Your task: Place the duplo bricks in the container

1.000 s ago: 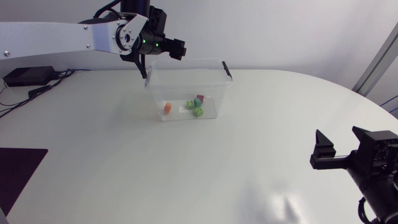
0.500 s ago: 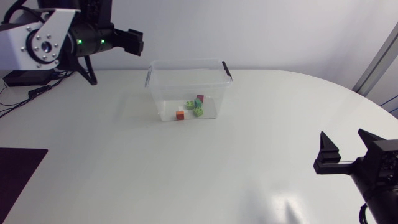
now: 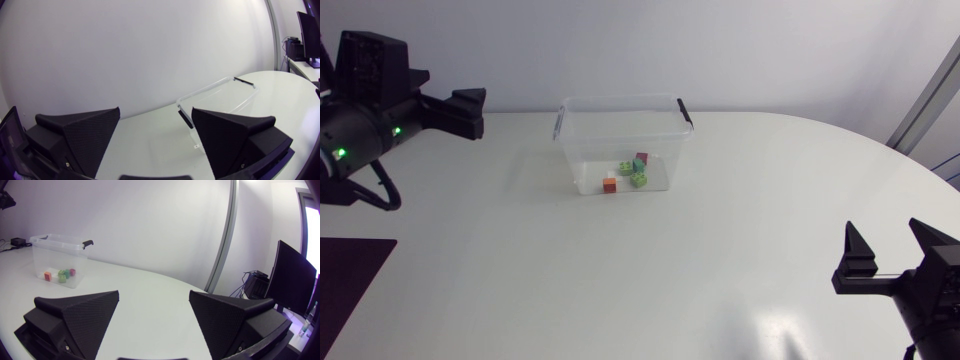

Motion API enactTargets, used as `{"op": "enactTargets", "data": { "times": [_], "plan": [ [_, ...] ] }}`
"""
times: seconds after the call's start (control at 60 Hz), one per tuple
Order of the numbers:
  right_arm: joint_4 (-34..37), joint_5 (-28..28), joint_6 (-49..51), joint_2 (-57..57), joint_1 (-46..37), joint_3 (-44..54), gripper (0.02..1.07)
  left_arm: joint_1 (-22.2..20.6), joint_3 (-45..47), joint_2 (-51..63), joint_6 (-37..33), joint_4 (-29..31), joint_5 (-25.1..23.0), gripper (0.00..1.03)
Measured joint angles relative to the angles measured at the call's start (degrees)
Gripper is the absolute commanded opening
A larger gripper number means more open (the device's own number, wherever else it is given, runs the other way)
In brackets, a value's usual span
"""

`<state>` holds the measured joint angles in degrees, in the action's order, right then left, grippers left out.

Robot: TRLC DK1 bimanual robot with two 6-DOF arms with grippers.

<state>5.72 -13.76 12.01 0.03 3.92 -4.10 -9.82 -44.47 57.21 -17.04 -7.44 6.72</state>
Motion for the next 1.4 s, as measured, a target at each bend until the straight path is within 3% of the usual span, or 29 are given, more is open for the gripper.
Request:
{"op": "enactTargets", "data": {
  "times": [0.25,0.5,0.683,1.4],
  "plan": [
    [0.13,-0.02,0.02,0.00,-0.42,0.48,1.03,1.70,9.94,-13.22,-1.79,0.20,-1.01,1.00],
    [0.11,-0.04,0.00,0.00,-0.42,0.48,1.03,7.87,18.36,-25.55,-2.58,3.41,-7.82,1.00],
    [-0.31,1.16,-0.35,0.00,-0.90,0.55,1.03,8.59,22.53,-32.00,-1.95,4.37,-8.20,1.00],
    [-4.61,13.00,-9.77,0.00,-3.39,2.45,1.03,9.40,42.45,-55.67,14.36,7.45,-7.13,1.00]
  ]
}}
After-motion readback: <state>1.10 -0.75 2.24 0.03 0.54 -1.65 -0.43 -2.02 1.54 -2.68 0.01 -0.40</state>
